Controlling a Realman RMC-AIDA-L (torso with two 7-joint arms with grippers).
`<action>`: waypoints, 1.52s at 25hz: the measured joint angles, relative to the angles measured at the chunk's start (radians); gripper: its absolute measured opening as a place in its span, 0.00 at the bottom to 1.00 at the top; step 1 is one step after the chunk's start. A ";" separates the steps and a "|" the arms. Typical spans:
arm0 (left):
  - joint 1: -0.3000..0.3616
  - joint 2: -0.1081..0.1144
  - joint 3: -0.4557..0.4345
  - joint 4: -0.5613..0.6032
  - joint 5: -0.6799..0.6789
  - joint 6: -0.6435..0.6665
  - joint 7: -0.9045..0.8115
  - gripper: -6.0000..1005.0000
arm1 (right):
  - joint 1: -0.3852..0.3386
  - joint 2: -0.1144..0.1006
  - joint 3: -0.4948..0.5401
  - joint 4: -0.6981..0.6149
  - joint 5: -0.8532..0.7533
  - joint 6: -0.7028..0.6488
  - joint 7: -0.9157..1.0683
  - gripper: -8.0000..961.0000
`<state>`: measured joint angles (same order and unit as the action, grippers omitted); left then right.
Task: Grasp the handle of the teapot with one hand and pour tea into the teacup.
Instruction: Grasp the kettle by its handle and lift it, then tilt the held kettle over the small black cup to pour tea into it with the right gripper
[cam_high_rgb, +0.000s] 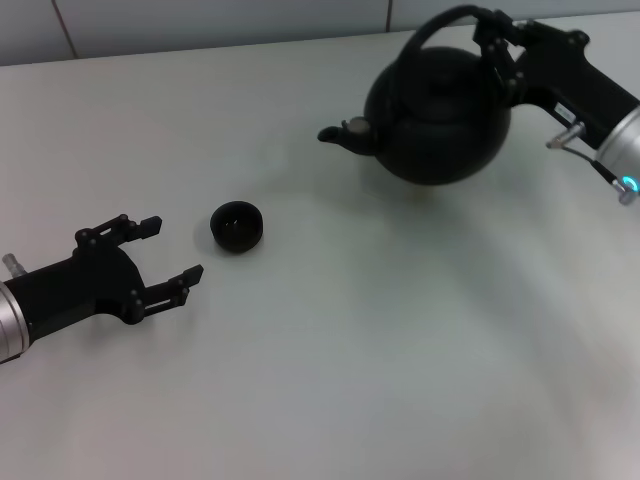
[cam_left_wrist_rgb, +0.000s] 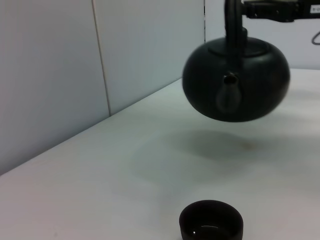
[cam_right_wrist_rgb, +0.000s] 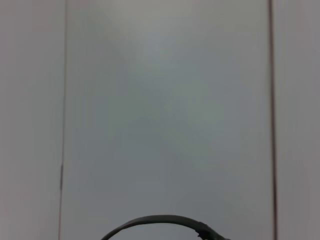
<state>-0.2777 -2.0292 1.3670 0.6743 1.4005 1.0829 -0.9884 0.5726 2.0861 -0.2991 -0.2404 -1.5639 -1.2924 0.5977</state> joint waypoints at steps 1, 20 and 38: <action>0.000 0.001 0.000 0.000 0.000 0.000 -0.002 0.80 | 0.013 0.000 -0.001 0.002 0.000 0.002 -0.011 0.15; -0.009 -0.002 -0.012 0.013 0.038 0.001 -0.025 0.80 | 0.140 0.001 -0.103 0.020 -0.004 0.067 -0.181 0.15; -0.009 0.002 -0.031 0.012 0.038 0.003 -0.024 0.80 | 0.162 -0.001 -0.146 0.010 -0.003 0.055 -0.201 0.14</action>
<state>-0.2868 -2.0277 1.3360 0.6862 1.4388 1.0859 -1.0126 0.7351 2.0849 -0.4451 -0.2306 -1.5669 -1.2375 0.3972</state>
